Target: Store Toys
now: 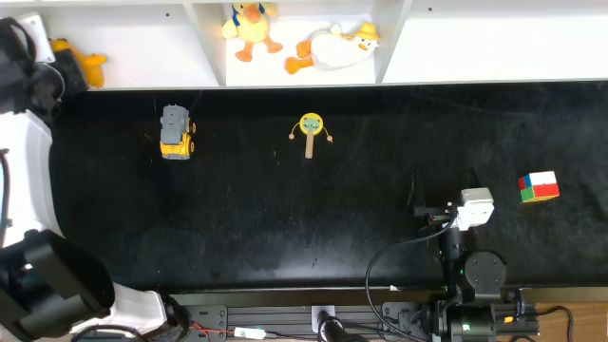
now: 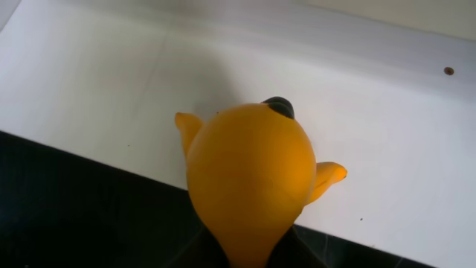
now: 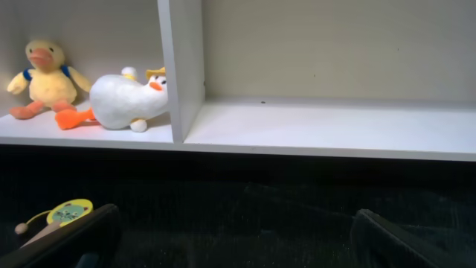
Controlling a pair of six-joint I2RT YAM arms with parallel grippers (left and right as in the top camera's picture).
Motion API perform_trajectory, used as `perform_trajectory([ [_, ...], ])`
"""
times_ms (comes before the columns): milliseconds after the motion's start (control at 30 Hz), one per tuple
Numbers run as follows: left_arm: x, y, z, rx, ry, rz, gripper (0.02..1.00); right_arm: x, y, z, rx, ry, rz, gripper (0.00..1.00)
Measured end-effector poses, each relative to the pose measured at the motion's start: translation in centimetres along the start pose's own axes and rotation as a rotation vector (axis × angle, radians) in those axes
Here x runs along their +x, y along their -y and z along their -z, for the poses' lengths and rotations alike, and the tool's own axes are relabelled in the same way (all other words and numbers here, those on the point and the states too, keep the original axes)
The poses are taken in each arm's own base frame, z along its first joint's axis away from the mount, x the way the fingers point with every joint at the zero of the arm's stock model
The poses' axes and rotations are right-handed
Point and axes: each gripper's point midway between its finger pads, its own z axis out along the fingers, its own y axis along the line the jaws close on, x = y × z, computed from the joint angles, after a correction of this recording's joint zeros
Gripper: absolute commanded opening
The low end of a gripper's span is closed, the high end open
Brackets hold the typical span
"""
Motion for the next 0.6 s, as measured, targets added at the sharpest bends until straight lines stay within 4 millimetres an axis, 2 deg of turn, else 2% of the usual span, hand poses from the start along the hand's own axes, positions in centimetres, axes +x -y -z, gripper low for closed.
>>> perform_trajectory([
  [167, -0.02, 0.15, -0.13, -0.002, 0.001, -0.004, 0.119, 0.01, 0.00, 0.00, 0.000, 0.000, 0.000, 0.996],
  [367, -0.19, 0.13, -0.65, -0.003, 0.008, 0.003, 0.207, 0.02, -0.02, 0.00, -0.001, -0.001, 0.000, 0.996],
  [500, -0.52, 0.12, -0.62, -0.003, 0.021, 0.010, 0.338, 0.00, 0.00, 0.00, 0.000, 0.000, 0.000, 0.996],
  [600, -0.88, 0.11, -0.64, -0.003, 0.036, 0.010, 0.551, 0.01, 0.00, 0.00, 0.000, 0.000, 0.000, 0.996],
])
